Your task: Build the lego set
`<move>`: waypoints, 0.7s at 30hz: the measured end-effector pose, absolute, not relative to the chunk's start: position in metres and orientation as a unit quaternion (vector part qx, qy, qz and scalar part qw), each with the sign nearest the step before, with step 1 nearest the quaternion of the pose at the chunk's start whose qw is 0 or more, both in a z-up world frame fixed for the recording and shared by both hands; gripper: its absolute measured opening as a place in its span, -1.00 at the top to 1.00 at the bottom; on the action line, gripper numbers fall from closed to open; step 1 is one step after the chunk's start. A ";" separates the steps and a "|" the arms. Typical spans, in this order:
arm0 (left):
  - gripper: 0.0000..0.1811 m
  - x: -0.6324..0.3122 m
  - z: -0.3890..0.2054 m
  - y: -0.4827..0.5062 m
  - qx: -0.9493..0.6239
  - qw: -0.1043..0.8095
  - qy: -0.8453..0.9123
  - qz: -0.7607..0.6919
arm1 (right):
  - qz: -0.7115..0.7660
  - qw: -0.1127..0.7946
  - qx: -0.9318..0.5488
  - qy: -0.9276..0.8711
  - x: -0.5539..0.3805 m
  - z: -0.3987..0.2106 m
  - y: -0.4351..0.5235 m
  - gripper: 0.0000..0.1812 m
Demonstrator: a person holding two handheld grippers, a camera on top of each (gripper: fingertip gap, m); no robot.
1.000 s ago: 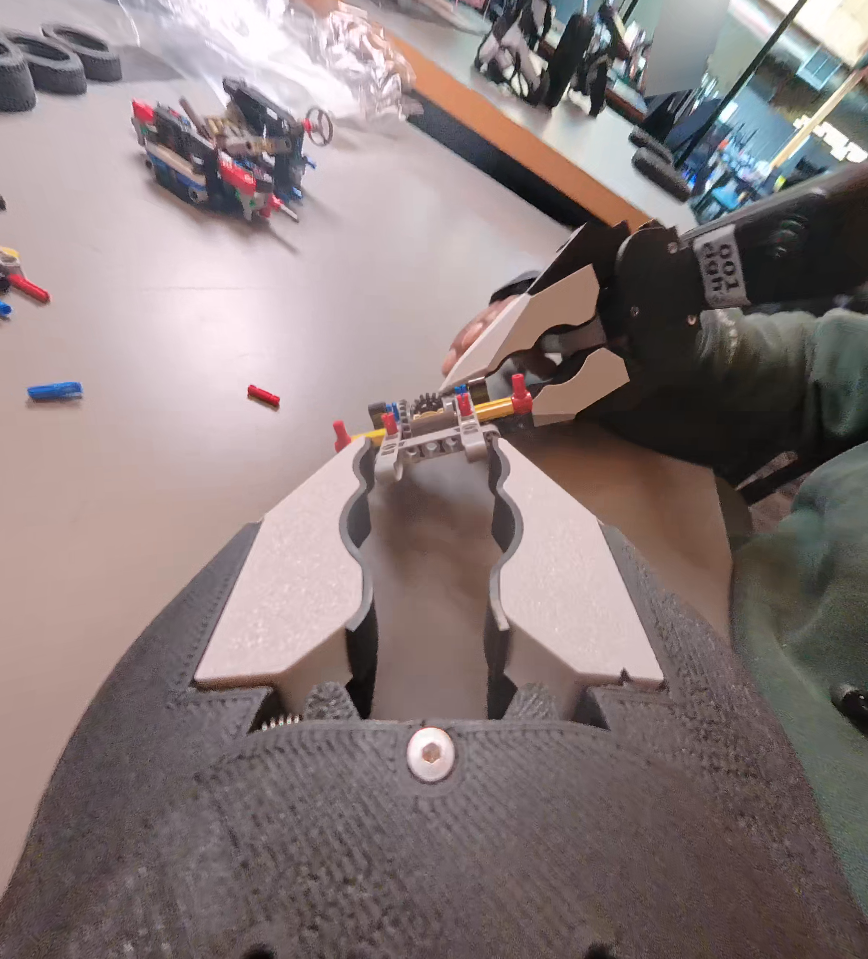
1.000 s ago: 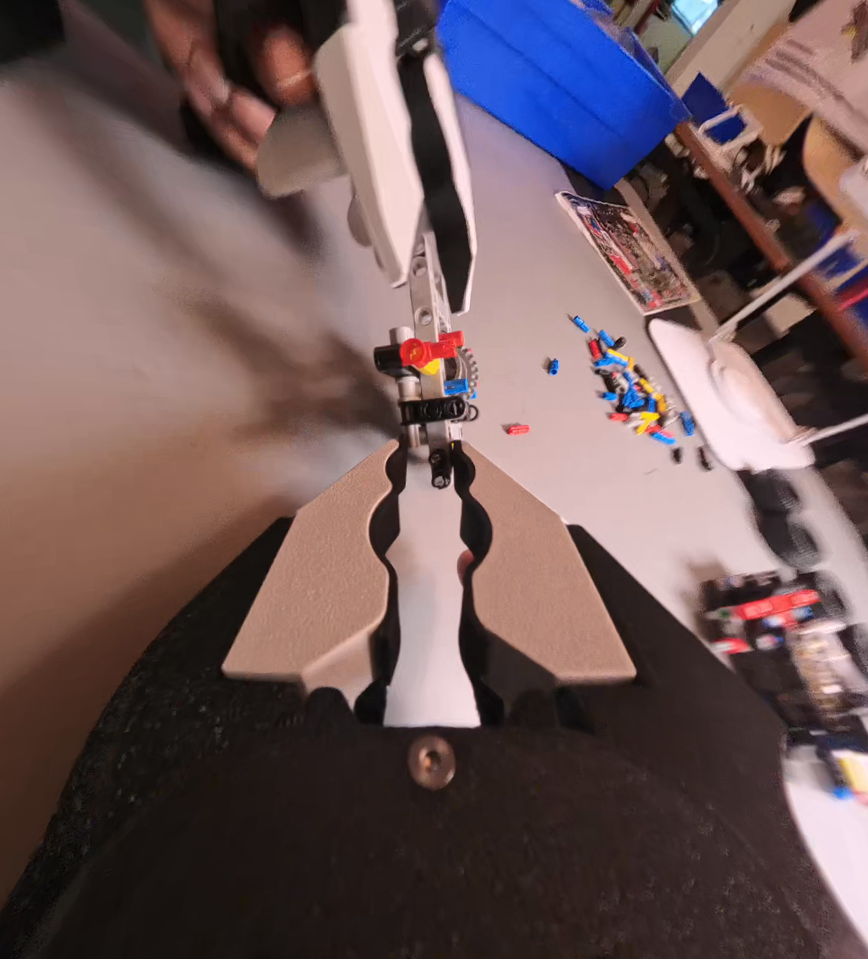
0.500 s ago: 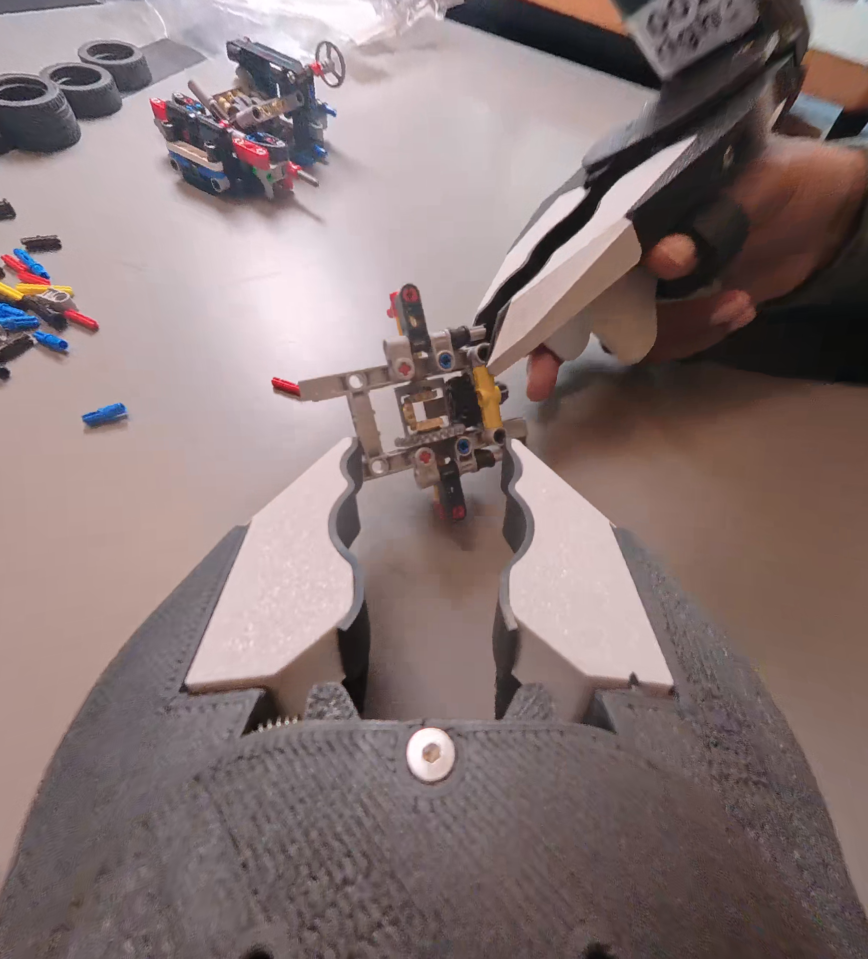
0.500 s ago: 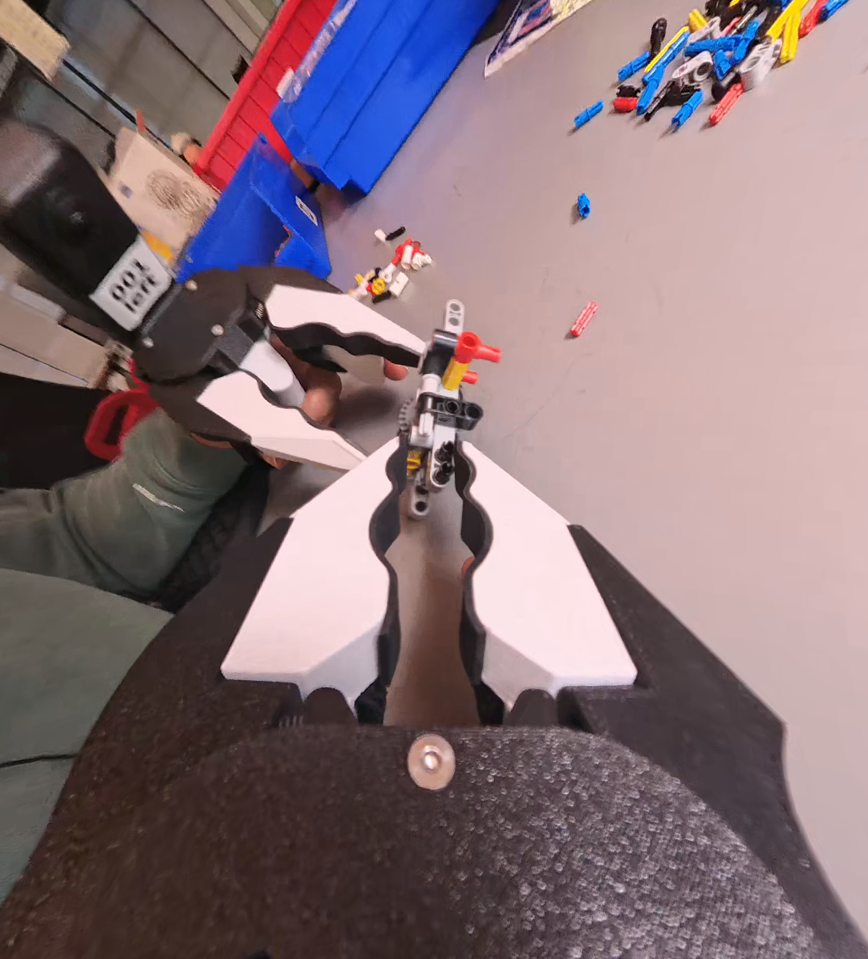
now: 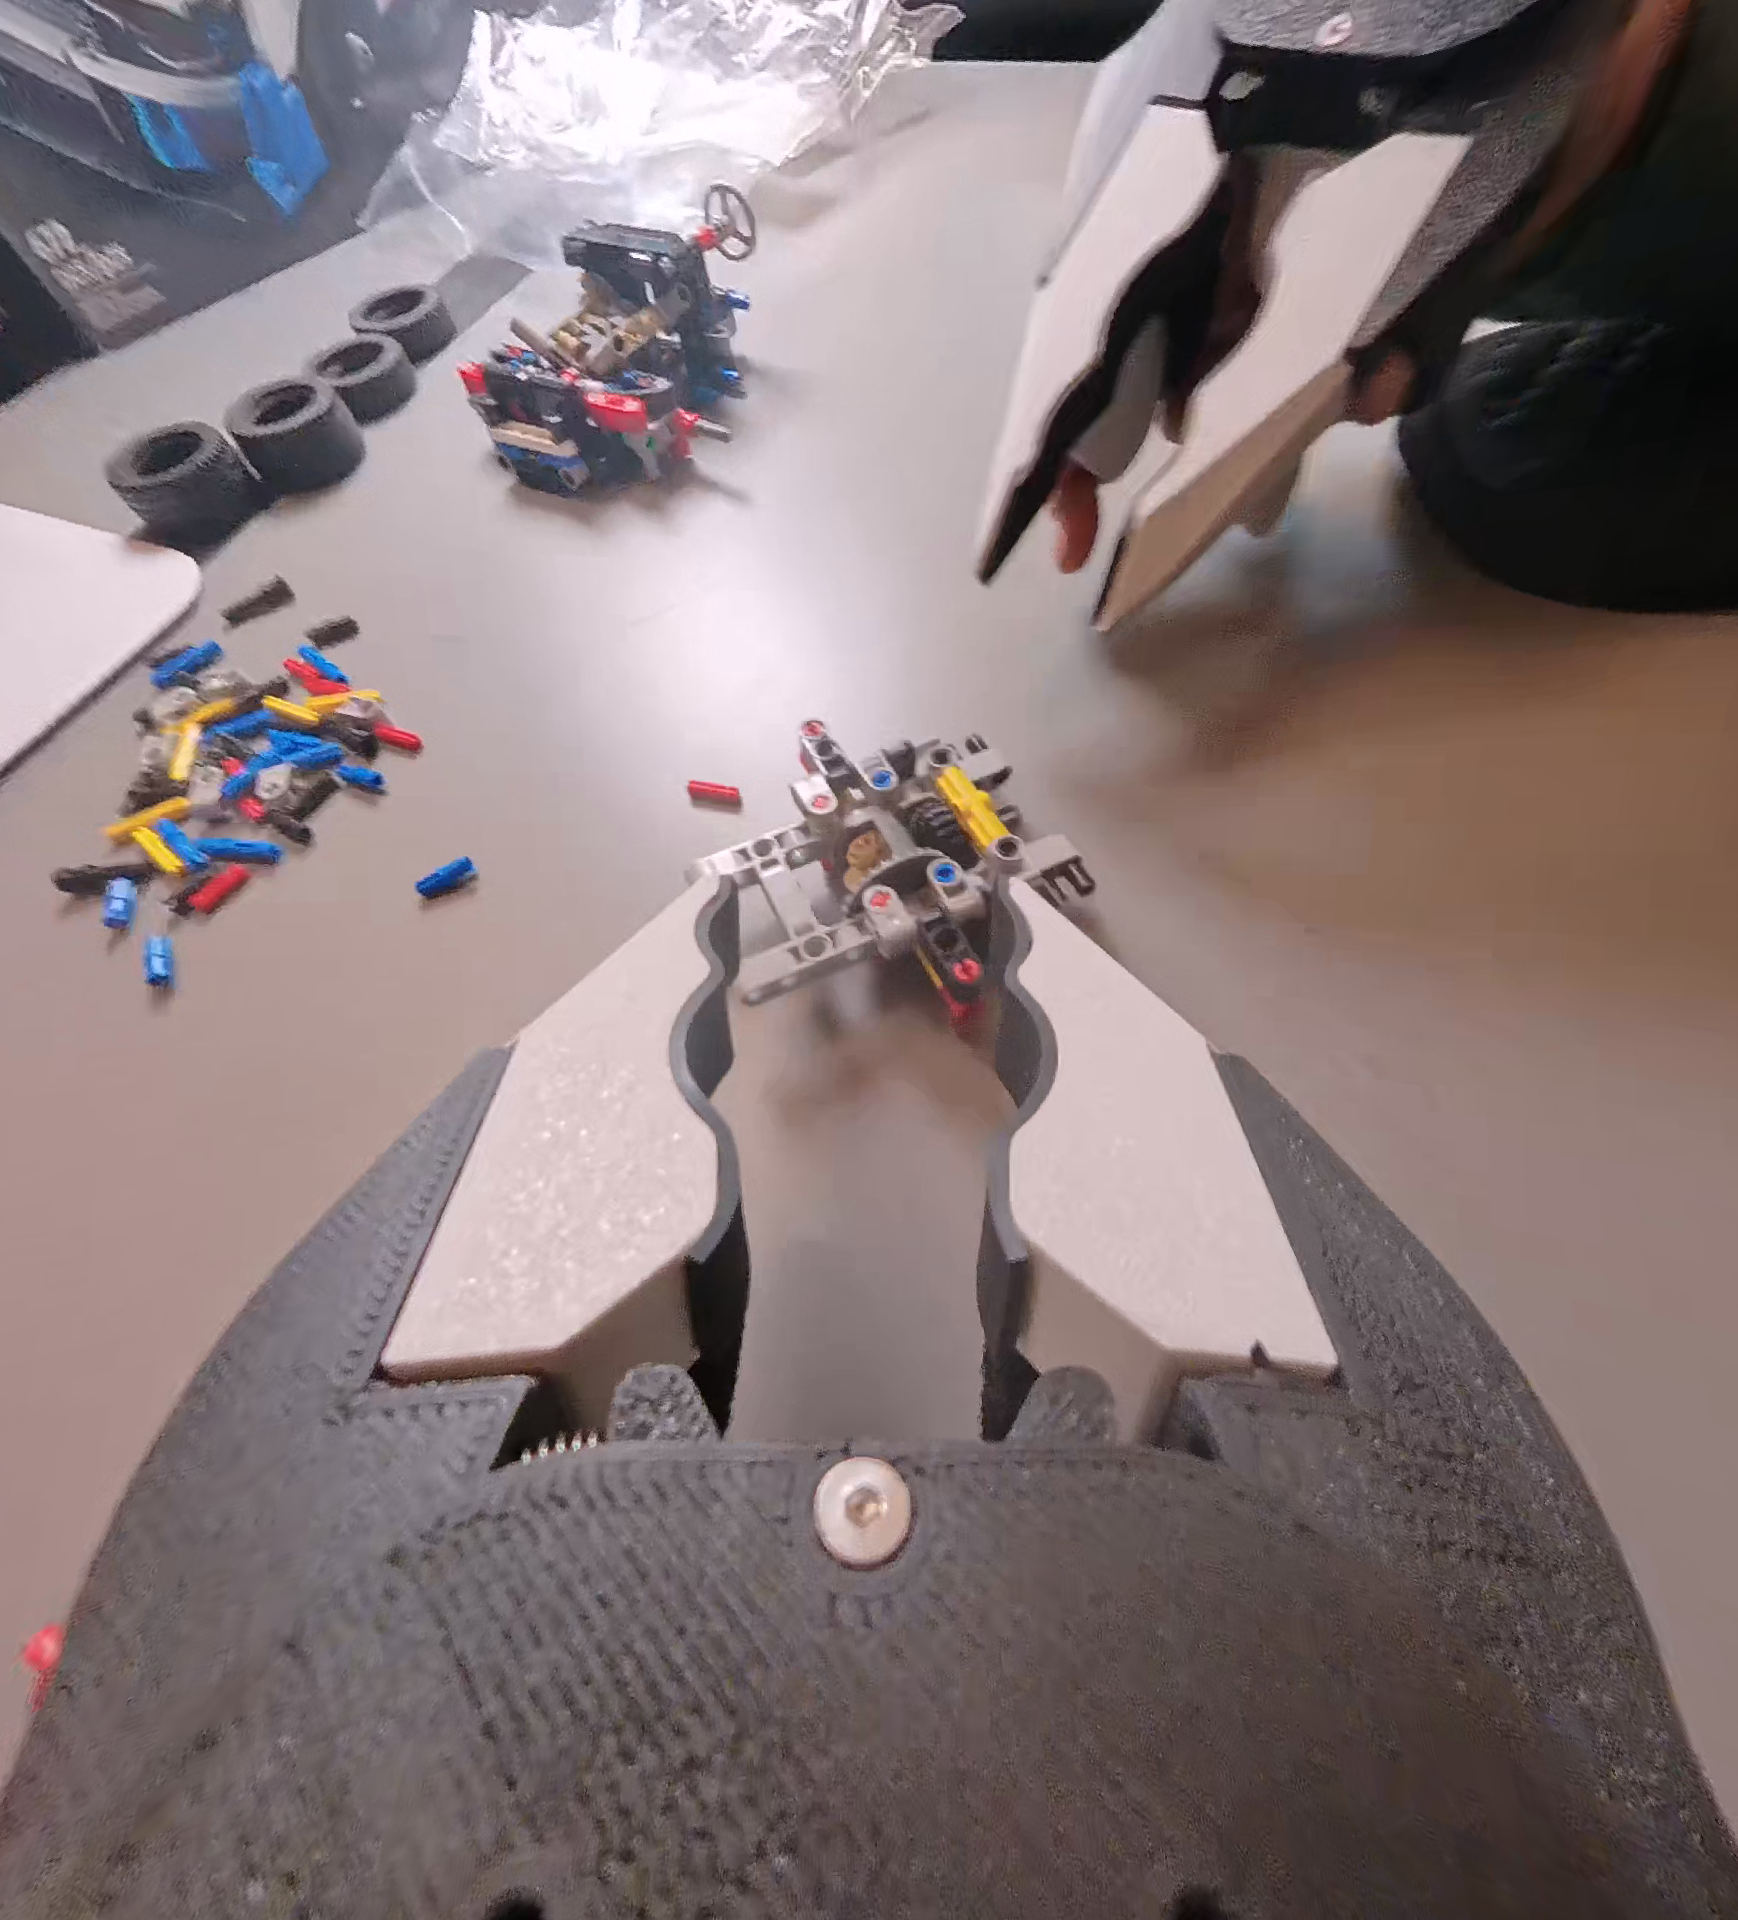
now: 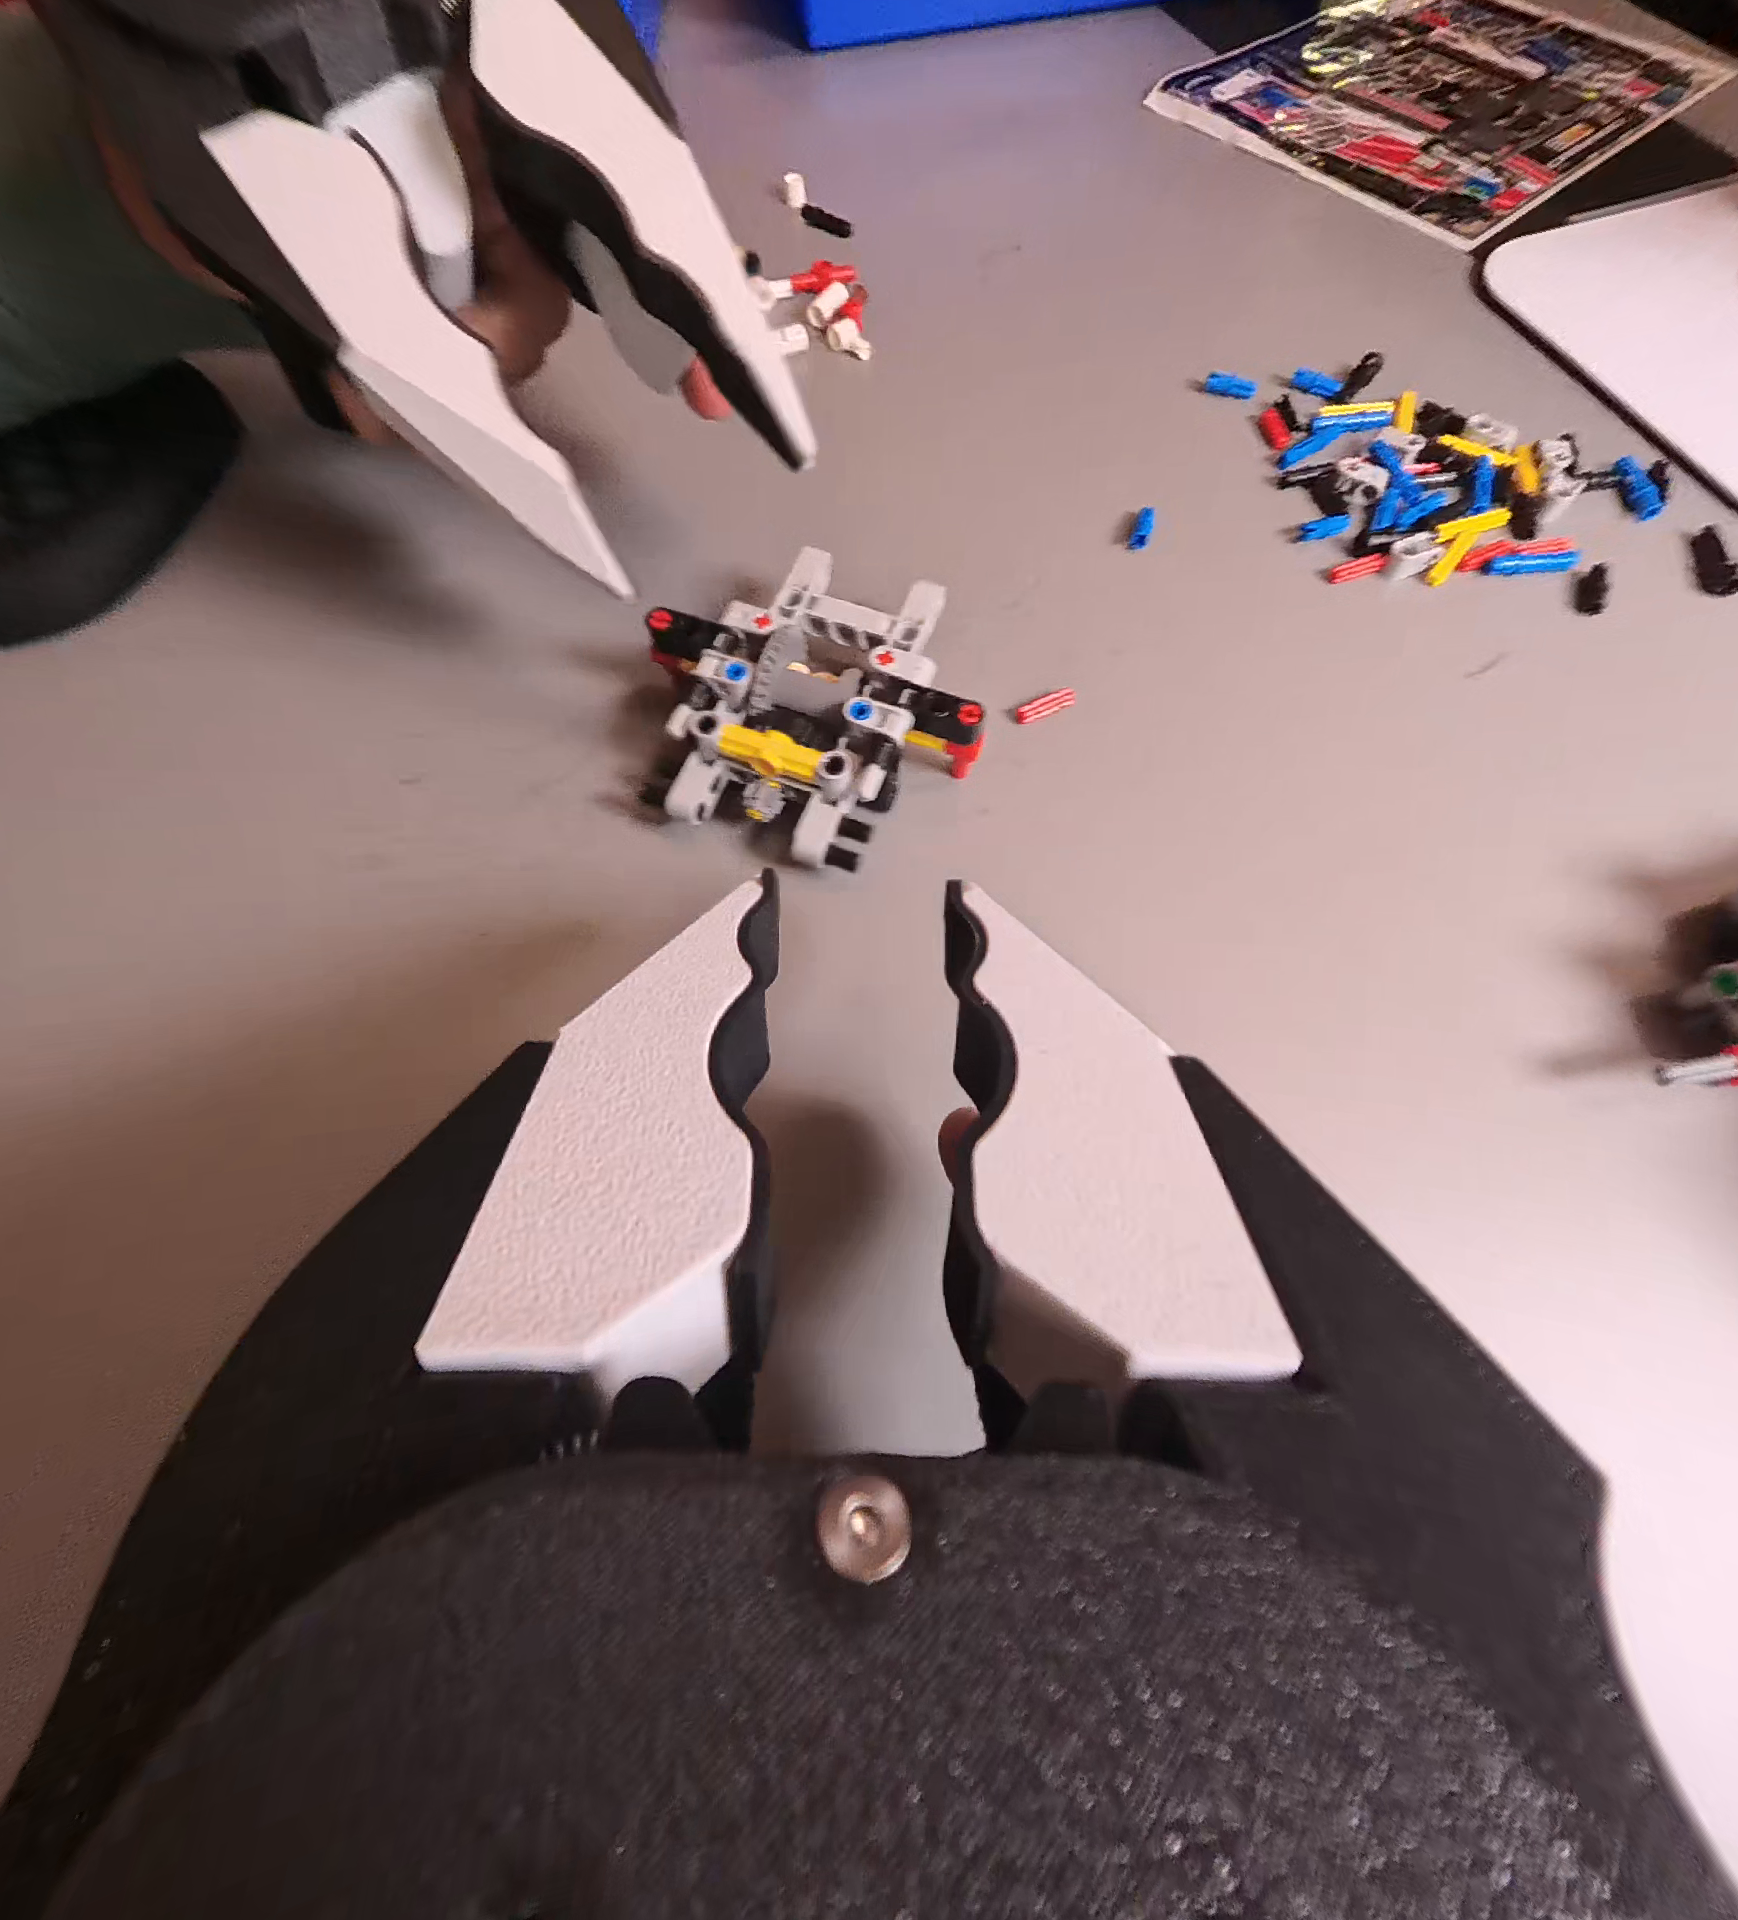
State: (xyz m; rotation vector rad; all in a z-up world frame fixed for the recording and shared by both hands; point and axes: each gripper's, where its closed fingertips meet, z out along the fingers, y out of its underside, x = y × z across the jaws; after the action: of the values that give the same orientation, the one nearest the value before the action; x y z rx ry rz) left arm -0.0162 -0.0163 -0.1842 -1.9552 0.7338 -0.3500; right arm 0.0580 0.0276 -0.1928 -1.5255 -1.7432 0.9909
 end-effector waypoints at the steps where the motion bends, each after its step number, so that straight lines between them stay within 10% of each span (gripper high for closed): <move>1: 0.48 -0.014 -0.186 -0.021 -0.808 0.478 0.301 -0.166 | 0.368 0.307 -0.569 -0.668 0.055 -0.194 0.032 0.66; 11: 0.47 -0.005 -0.214 -0.021 -0.822 0.432 0.342 -0.142 | 0.396 0.218 -0.480 -0.751 0.010 -0.205 0.021 0.29; 21: 0.62 -0.056 -0.204 -0.002 -0.844 0.473 0.240 -0.085 | 0.349 0.207 -0.457 -0.791 0.045 -0.210 -0.013 0.57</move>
State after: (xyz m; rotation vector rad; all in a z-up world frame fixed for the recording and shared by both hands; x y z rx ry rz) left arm -0.0556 -0.0016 -0.2035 -2.0646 0.5875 -0.2092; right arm 0.0454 -0.0130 -0.2097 -1.2733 -2.2035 0.9717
